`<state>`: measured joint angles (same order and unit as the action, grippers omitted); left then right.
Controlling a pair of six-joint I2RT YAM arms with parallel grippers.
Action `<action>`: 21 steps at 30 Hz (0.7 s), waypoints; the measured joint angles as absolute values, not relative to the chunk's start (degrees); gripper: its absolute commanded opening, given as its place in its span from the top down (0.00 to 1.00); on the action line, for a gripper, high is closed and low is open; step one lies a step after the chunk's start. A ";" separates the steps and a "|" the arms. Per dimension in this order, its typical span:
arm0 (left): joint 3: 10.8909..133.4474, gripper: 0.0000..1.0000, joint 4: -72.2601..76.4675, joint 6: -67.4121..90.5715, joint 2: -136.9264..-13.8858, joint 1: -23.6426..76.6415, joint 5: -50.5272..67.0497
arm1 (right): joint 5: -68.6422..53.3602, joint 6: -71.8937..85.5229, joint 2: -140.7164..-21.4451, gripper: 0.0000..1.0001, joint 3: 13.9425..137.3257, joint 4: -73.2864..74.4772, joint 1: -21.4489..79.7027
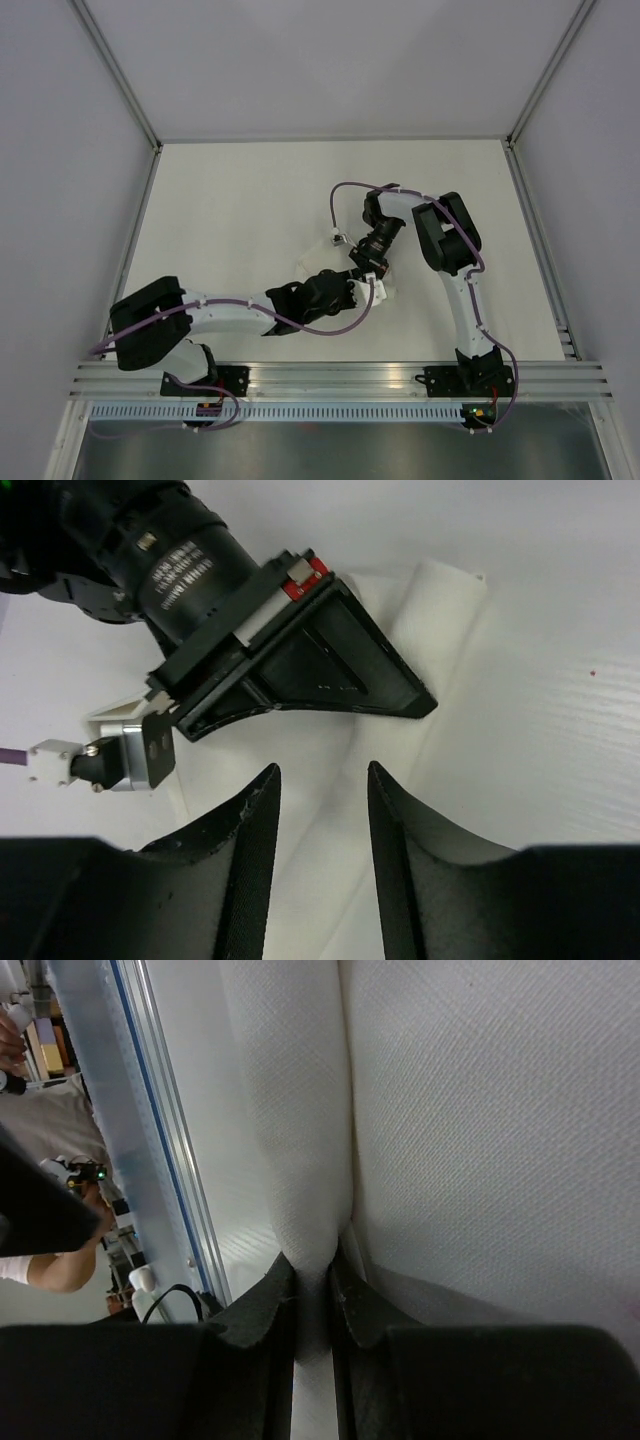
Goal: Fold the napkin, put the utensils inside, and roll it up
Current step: Roll the napkin with the utensil
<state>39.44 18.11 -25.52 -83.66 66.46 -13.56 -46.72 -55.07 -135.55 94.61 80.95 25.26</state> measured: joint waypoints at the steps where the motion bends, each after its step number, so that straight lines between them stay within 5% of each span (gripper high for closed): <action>1: 39.44 0.52 18.74 -26.81 -85.58 66.81 -13.80 | -46.72 -55.05 -136.00 0.83 94.67 81.82 25.23; 21: 41.06 0.44 21.52 -31.22 -98.67 68.12 -13.19 | -46.72 -55.29 -138.74 0.81 96.18 85.95 24.69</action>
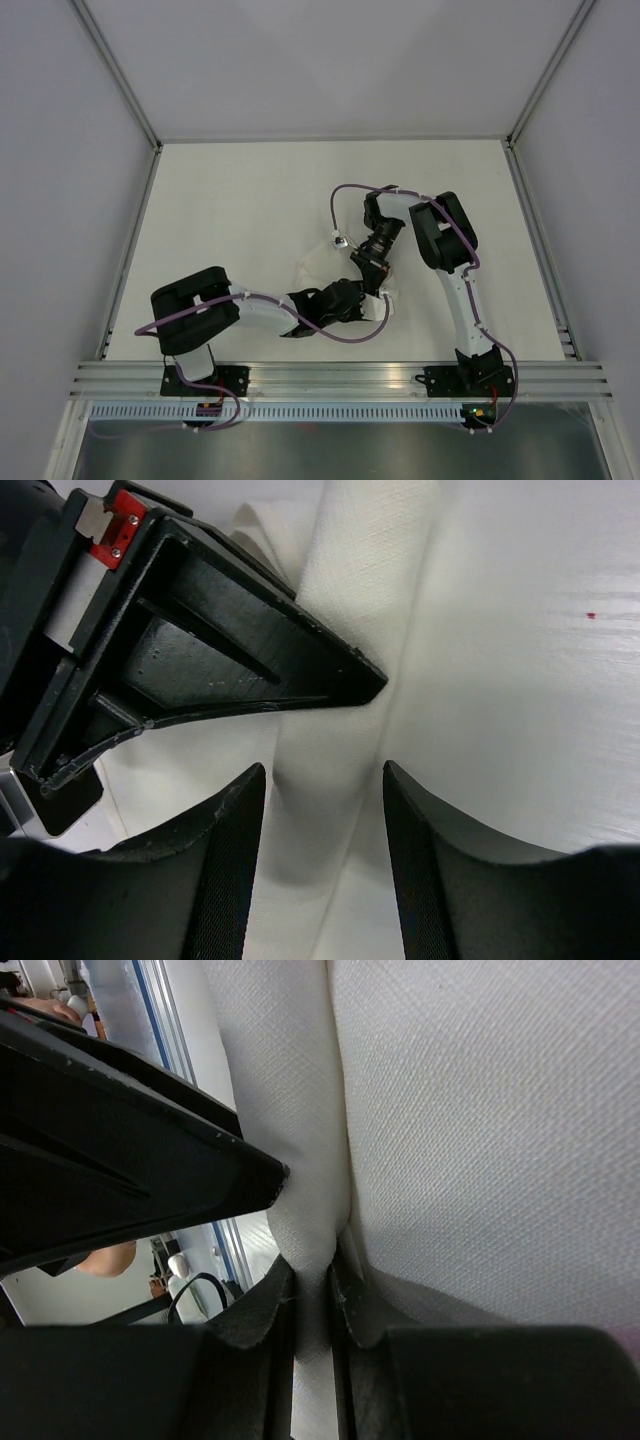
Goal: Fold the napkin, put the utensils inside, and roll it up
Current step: Roll the napkin with the utensil
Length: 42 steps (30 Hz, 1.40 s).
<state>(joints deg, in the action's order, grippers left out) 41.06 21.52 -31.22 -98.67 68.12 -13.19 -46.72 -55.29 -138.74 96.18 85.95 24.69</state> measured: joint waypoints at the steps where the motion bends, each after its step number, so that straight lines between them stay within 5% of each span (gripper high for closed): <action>1: 41.23 0.44 21.78 -31.22 -98.87 67.81 -13.19 | -46.72 -55.29 -138.80 0.81 96.18 86.08 24.62; 6: 41.47 0.47 21.87 -31.20 -99.20 66.02 -12.43 | -46.76 -55.31 -139.15 0.80 96.33 86.48 24.47; 10: 43.33 0.79 18.96 -31.09 -100.12 65.58 -9.96 | -46.68 -55.64 -139.90 0.77 97.17 87.57 24.32; 15: 48.36 0.98 12.27 -30.76 -101.58 64.29 -6.22 | -45.91 -55.59 -140.44 0.62 97.73 88.99 23.40; 21: 52.93 0.98 6.55 -30.65 -102.04 62.11 1.04 | -45.76 -54.59 -138.91 0.42 97.06 90.45 22.74; 42: 63.16 0.98 -3.46 -27.68 -107.74 56.49 16.78 | -44.58 -41.69 -122.78 0.33 91.50 59.31 11.97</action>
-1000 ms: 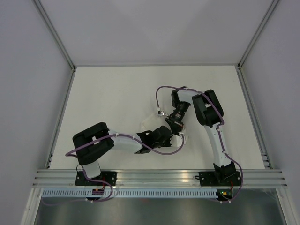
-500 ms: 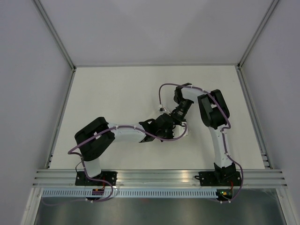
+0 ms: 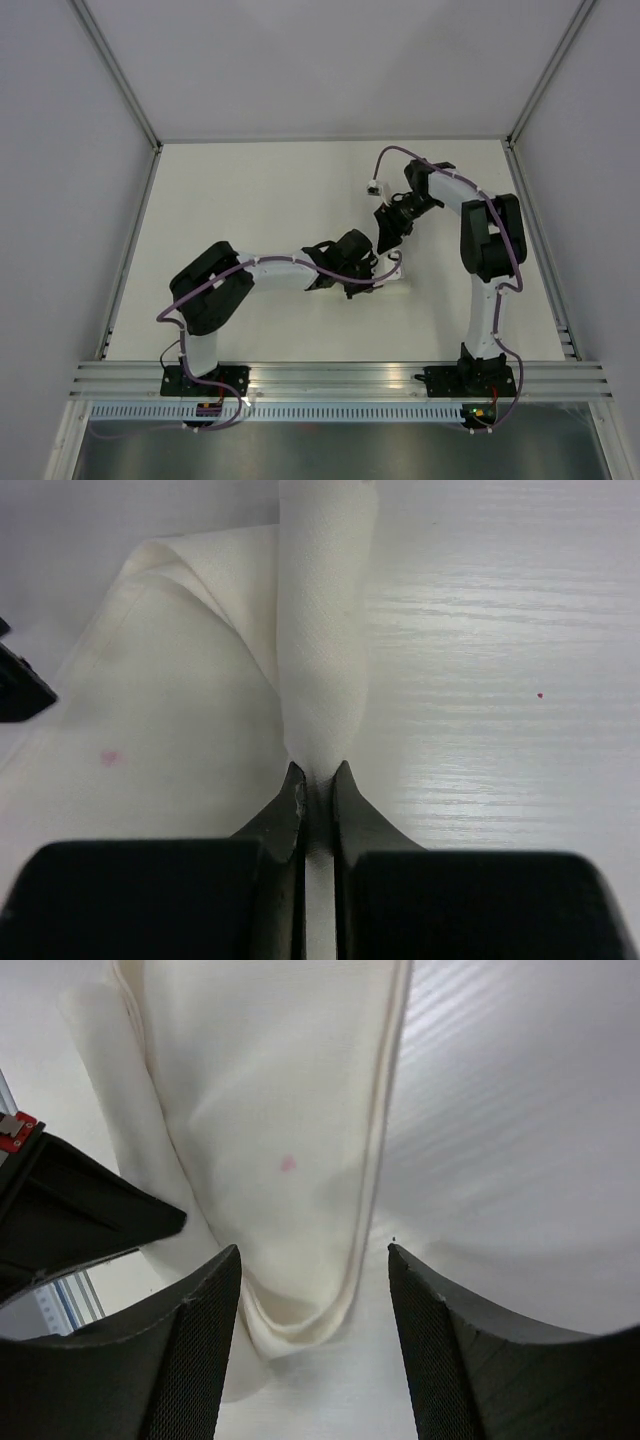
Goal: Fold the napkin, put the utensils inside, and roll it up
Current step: Roll the napkin with the utensil
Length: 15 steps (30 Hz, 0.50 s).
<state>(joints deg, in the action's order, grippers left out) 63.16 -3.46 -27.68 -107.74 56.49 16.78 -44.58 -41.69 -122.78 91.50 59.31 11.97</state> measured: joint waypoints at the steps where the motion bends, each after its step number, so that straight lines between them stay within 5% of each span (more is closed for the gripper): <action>1: 64.07 0.98 -4.43 -27.40 -108.20 56.01 18.04 | -45.01 -41.21 -121.80 0.33 90.52 58.35 11.09; 15: 77.08 0.98 -17.06 -21.78 -119.09 45.04 45.78 | -49.34 -40.77 -88.47 0.31 60.86 36.42 -3.05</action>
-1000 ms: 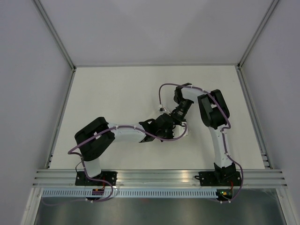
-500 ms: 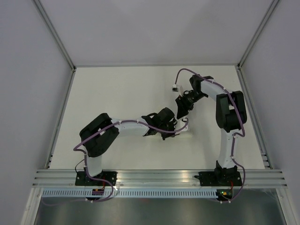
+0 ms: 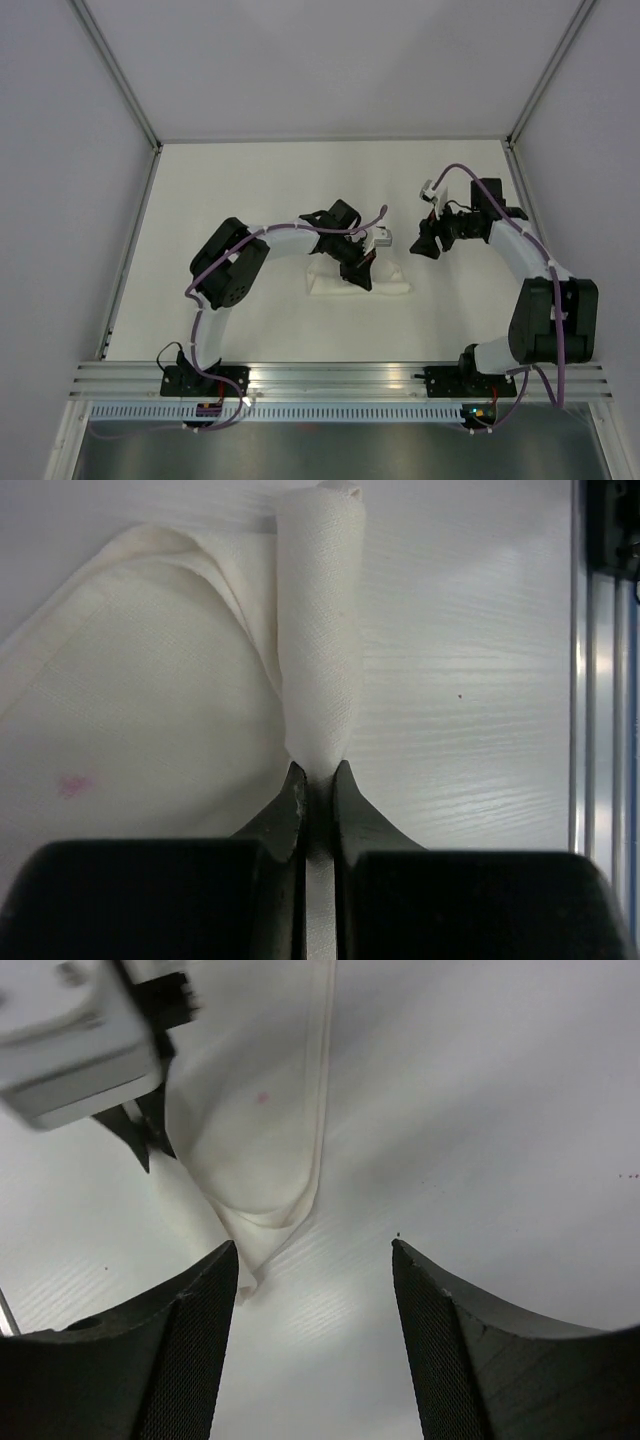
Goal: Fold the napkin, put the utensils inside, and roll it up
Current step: Roll the napkin with the utensil
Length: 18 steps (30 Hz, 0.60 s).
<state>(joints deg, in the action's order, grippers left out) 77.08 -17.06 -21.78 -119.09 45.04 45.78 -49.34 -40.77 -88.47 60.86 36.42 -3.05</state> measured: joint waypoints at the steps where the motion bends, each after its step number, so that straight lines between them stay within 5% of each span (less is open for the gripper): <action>1: 77.65 0.98 -17.82 -21.43 -119.70 44.58 47.22 | -49.01 -41.56 -85.17 0.31 58.02 35.38 -2.46; 10: 82.78 0.98 -28.62 -18.46 -126.43 41.65 60.36 | -35.88 -45.98 -62.72 0.28 33.82 19.64 16.69; 18: 84.64 0.98 -34.70 -16.99 -129.73 41.30 64.84 | -27.64 -47.07 -61.34 0.27 28.91 14.46 26.96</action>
<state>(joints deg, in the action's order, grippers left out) 84.64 -34.70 -16.99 -129.73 41.30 64.84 -27.64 -47.07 -61.34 28.91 14.46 26.96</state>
